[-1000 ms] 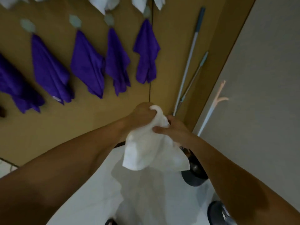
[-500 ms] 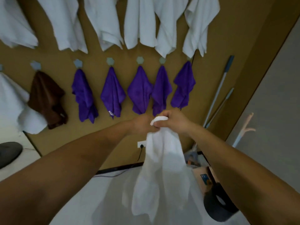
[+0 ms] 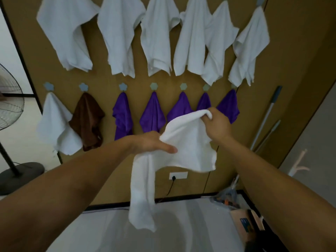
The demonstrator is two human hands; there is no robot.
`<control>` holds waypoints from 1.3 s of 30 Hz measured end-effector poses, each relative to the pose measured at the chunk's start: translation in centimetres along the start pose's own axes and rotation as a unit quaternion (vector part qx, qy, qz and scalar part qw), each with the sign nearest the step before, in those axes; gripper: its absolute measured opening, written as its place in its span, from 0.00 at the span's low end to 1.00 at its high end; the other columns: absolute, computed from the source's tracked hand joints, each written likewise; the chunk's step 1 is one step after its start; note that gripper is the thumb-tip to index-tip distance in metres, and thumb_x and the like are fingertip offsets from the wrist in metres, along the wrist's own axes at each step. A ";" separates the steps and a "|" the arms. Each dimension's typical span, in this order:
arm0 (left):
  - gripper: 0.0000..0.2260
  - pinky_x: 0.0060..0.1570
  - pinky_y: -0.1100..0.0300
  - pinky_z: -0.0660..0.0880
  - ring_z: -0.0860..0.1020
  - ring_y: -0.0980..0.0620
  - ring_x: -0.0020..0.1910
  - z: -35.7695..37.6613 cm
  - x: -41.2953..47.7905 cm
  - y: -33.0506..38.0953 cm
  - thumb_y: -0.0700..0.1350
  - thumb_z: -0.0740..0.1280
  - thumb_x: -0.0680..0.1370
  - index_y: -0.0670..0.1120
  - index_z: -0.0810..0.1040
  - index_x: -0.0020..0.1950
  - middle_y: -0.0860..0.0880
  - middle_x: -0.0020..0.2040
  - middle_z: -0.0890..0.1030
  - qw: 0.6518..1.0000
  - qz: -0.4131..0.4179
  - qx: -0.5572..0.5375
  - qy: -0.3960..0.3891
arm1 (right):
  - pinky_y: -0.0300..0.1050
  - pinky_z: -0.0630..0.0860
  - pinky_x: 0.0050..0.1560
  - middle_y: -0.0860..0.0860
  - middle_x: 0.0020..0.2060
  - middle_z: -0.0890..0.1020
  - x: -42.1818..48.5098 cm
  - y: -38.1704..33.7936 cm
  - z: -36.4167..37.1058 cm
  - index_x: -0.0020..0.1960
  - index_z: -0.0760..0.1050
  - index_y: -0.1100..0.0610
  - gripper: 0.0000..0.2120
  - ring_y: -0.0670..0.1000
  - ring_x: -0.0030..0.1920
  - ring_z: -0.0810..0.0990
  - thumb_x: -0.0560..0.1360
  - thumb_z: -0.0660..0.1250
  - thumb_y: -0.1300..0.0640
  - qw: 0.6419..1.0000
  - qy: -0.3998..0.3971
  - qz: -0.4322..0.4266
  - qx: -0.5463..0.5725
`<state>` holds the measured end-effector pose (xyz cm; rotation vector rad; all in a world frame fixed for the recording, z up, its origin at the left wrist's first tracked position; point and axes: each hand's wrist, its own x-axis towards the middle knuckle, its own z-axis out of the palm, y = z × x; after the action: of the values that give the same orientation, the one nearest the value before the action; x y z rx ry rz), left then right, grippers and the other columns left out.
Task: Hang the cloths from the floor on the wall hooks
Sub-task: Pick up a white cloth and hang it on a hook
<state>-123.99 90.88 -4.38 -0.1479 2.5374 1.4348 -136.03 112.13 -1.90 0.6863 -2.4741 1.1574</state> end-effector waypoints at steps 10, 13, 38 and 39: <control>0.24 0.61 0.46 0.73 0.77 0.39 0.61 -1.0 -0.1 0.7 0.45 0.69 0.73 0.38 0.74 0.66 0.38 0.62 0.78 0.926 -0.040 -0.376 0.011 | 0.49 0.78 0.48 0.55 0.50 0.80 2.5 -5.6 2.6 0.58 0.75 0.61 0.10 0.52 0.46 0.80 0.81 0.61 0.56 0.893 -0.081 0.156 0.414; 0.22 0.57 0.46 0.76 0.78 0.40 0.59 -2.5 -0.4 1.7 0.46 0.68 0.75 0.39 0.73 0.67 0.38 0.62 0.79 0.882 0.011 -0.468 0.045 | 0.57 0.78 0.58 0.57 0.55 0.82 1.5 -4.7 4.0 0.53 0.78 0.55 0.11 0.53 0.51 0.82 0.80 0.62 0.50 0.858 -0.213 0.183 0.430; 0.13 0.45 0.46 0.78 0.80 0.38 0.49 -4.4 -4.8 -6.9 0.44 0.65 0.79 0.40 0.73 0.61 0.38 0.53 0.79 0.914 -0.219 -0.138 0.312 | 0.53 0.78 0.57 0.59 0.55 0.82 2.7 -1.0 7.5 0.60 0.77 0.62 0.14 0.55 0.53 0.82 0.78 0.67 0.54 0.724 -0.210 0.303 0.582; 0.14 0.45 0.48 0.78 0.80 0.40 0.49 -4.8 -4.8 -7.0 0.45 0.65 0.79 0.39 0.74 0.62 0.39 0.54 0.79 0.904 -0.194 -0.187 0.331 | 0.51 0.81 0.51 0.59 0.52 0.83 2.6 -1.2 7.6 0.58 0.77 0.62 0.12 0.55 0.49 0.83 0.79 0.66 0.55 0.711 -0.219 0.295 0.599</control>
<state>-118.66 83.08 -6.67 -1.3301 2.4074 1.8984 -138.20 104.79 -4.67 0.4116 -1.9551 3.2708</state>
